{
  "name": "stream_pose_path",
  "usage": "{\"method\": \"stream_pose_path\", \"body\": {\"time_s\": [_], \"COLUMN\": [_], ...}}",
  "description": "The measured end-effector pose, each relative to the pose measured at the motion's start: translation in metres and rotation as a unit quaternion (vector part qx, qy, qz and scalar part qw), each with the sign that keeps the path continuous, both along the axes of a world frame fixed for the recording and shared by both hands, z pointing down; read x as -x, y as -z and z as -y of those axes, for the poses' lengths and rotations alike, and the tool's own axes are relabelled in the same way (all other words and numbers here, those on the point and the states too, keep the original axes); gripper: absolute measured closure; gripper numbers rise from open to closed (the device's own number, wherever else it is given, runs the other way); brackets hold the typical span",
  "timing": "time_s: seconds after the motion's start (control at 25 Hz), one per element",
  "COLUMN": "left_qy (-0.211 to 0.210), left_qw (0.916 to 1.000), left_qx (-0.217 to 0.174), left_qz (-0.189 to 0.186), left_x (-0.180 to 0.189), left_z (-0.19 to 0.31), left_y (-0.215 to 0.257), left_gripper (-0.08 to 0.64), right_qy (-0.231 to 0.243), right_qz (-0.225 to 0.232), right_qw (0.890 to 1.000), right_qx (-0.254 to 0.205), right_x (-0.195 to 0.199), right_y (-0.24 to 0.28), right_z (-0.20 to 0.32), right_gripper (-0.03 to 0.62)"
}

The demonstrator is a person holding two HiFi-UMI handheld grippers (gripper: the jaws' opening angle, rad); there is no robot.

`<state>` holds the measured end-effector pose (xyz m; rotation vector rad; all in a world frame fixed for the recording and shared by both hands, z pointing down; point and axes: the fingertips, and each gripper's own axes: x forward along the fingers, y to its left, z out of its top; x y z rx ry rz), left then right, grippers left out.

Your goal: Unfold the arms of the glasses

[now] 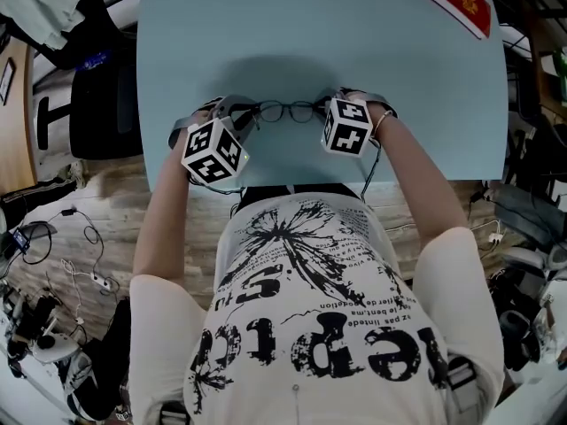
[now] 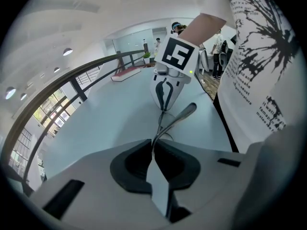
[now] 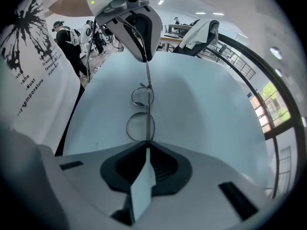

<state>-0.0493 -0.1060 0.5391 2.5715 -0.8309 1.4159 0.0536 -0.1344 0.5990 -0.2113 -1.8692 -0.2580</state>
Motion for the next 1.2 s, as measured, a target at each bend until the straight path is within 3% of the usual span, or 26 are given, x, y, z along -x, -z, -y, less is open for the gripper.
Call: {"method": "stream_pose_path", "body": {"time_s": [0.32, 0.52, 0.88, 1.2], "left_qy": [0.024, 0.028, 0.030, 0.027], "left_qw": [0.9991, 0.9984, 0.9974, 0.9974], "left_qx": [-0.012, -0.018, -0.013, -0.008], "left_qz": [-0.033, -0.046, -0.064, -0.067], "left_x": [-0.004, -0.004, -0.002, -0.006], "left_z": [0.009, 0.009, 0.009, 0.008], "left_y": [0.002, 0.001, 0.001, 0.002], "left_gripper": [0.529, 0.529, 0.529, 0.529], "right_qy": [0.004, 0.008, 0.047, 0.068], "right_qz": [-0.014, -0.004, 0.016, 0.000], "right_qw": [1.000, 1.000, 0.999, 0.998], "right_qx": [-0.015, -0.006, -0.006, -0.019], "right_x": [-0.002, 0.020, 0.079, 0.087], "right_y": [0.004, 0.012, 0.010, 0.006], "right_z": [0.005, -0.003, -0.018, -0.020], "right_gripper": [0.553, 0.476, 0.495, 0.547]}}
